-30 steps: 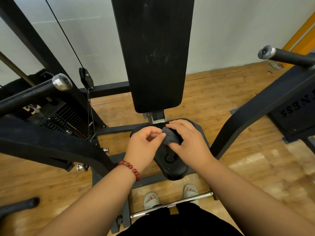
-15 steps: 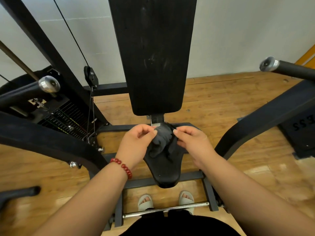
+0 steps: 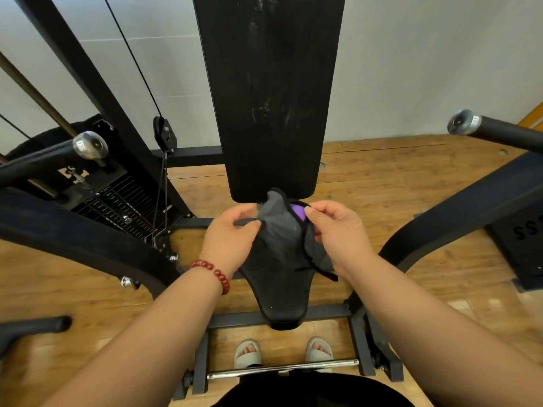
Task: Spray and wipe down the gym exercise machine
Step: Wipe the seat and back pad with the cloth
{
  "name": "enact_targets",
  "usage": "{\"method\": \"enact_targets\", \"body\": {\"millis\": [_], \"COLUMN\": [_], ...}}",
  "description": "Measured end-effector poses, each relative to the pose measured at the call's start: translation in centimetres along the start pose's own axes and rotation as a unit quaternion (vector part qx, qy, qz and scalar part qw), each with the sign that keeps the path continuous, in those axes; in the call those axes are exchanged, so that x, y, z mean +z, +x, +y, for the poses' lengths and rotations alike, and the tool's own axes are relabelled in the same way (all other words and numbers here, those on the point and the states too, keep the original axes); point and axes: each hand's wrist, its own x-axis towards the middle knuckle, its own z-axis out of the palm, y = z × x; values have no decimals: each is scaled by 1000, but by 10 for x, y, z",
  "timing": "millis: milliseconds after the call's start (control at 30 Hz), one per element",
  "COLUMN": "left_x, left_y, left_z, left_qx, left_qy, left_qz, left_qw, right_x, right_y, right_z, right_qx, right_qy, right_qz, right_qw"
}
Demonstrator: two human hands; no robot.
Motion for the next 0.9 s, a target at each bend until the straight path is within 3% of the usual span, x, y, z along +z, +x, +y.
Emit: {"method": "enact_targets", "body": {"millis": [67, 133, 200, 333, 433, 600, 900], "left_x": [4, 11, 16, 24, 24, 8, -5], "left_y": [-5, -9, -10, 0, 5, 14, 25], "left_z": [2, 4, 7, 5, 3, -6, -7], "left_qx": [19, 18, -8, -85, -128, -170, -211], "left_qy": [-6, -31, -68, -162, -215, -308, -271], "left_qz": [15, -43, -82, -69, -45, 14, -42], "left_qw": [1000, 998, 994, 981, 967, 936, 938], "right_x": [2, 3, 2, 1, 2, -8, -6], "right_y": [-2, -5, -6, -4, 0, 13, 23], "right_z": [2, 2, 1, 0, 4, 11, 3], "right_qx": [0, -19, -43, -43, -28, 74, 29], "right_qy": [-13, -30, -37, -41, -24, 55, 12], "right_qz": [-12, -35, -64, -99, -39, 89, 129], "right_qw": [1000, 999, 996, 993, 999, 992, 991]}}
